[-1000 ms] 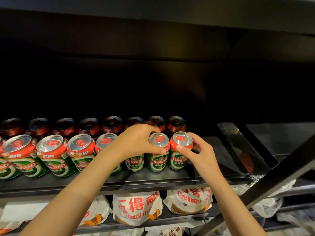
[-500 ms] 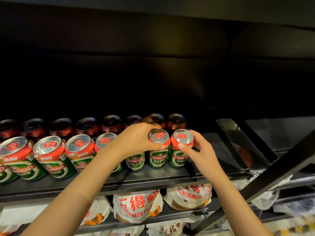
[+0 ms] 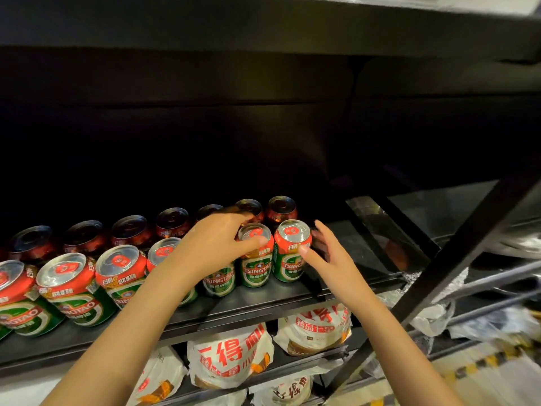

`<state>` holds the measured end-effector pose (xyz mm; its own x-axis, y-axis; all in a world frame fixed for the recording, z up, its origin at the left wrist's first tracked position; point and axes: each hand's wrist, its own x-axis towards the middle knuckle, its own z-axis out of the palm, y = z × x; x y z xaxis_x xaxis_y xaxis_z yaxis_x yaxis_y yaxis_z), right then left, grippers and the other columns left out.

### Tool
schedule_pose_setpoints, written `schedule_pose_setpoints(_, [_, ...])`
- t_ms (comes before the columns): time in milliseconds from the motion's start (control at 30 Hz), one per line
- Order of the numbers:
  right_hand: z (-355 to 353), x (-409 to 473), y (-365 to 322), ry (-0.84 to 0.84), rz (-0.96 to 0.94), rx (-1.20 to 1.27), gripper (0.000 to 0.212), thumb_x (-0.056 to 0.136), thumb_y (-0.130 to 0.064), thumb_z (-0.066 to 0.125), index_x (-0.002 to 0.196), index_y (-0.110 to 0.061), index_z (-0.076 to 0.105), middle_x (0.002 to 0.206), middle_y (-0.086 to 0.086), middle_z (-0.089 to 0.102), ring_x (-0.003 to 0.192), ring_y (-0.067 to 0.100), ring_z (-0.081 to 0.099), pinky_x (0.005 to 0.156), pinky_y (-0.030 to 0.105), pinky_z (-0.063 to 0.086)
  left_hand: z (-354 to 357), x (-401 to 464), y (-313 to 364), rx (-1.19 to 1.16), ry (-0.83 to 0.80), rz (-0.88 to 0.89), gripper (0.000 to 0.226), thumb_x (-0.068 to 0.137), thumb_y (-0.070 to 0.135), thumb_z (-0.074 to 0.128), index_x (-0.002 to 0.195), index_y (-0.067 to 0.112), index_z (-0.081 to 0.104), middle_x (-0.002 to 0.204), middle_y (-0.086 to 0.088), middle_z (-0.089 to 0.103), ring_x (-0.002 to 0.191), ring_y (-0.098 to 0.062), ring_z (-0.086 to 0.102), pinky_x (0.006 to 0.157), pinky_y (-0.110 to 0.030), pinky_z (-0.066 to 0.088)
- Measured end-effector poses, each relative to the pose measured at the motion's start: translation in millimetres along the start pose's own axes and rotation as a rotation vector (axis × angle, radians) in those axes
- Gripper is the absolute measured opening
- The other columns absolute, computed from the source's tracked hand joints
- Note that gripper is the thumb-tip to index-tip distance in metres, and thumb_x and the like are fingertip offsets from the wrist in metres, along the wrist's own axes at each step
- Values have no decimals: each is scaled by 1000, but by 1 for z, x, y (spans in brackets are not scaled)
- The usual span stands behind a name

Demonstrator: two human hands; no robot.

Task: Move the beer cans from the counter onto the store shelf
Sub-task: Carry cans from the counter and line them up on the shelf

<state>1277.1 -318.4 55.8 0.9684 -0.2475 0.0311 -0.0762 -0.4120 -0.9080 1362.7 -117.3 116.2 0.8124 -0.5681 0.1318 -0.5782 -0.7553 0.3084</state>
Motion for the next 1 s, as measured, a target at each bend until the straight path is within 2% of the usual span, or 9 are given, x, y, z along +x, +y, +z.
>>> schedule_pose_setpoints(133, [-26,-42,6,153,17,-90,59,91,-40,54,144,-32,31,148,-13,35,135,5,33,99,19,27,-5,-5,22,48,88,24,57,89,48,50,138,20,42,135,-2,53,121,-19,50,96,-32,42])
schedule_pose_setpoints(233, [-50,-95,13,271,84,-160,54,91,-44,54,141,-37,35,143,-20,38,131,-2,33,100,19,29,0,-13,66,-4,99,170,54,90,45,50,137,21,42,134,1,50,122,-19,47,96,-34,42])
schedule_pose_setpoints(333, [-77,-169,18,421,172,-329,51,92,-46,50,141,-36,35,140,-22,38,125,-7,33,98,18,30,21,-28,128,-59,41,429,53,91,45,49,137,22,40,135,4,47,119,-17,47,96,-32,41])
schedule_pose_setpoints(467, [-104,-298,28,655,368,-564,51,93,-44,48,141,-30,36,142,-13,42,131,6,37,103,22,32,60,-73,226,-128,-120,828,50,91,41,52,135,19,43,138,3,45,124,-18,43,100,-32,37])
schedule_pose_setpoints(533, [-104,-373,30,781,505,-635,49,93,-43,49,139,-26,40,140,-9,46,129,12,42,102,26,34,81,-111,271,-147,-204,1007,53,93,42,48,139,20,38,144,4,38,130,-17,37,105,-31,33])
schedule_pose_setpoints(633, [-81,-489,25,970,733,-640,48,93,-42,50,137,-25,42,139,-8,46,129,13,42,101,25,34,106,-187,329,-190,-329,1252,53,95,44,42,142,22,31,145,7,32,131,-13,33,106,-28,31])
schedule_pose_setpoints(767, [-19,-626,4,1216,1008,-565,47,92,-43,50,137,-30,40,138,-13,45,126,7,42,95,17,32,126,-303,379,-276,-549,1502,50,94,42,45,140,24,36,142,7,38,127,-14,39,102,-26,32])
schedule_pose_setpoints(867, [41,-705,-17,1400,1198,-489,44,92,-42,51,134,-30,44,134,-14,49,120,8,48,94,22,39,134,-386,400,-319,-699,1663,49,93,43,46,138,25,39,137,8,42,125,-10,40,97,-18,30])
schedule_pose_setpoints(1000, [114,-776,-38,1602,1379,-367,45,91,-44,51,134,-30,44,135,-13,48,119,8,49,96,24,41,142,-482,415,-288,-866,1808,49,92,43,49,138,27,39,135,9,45,119,-10,45,94,-20,33])
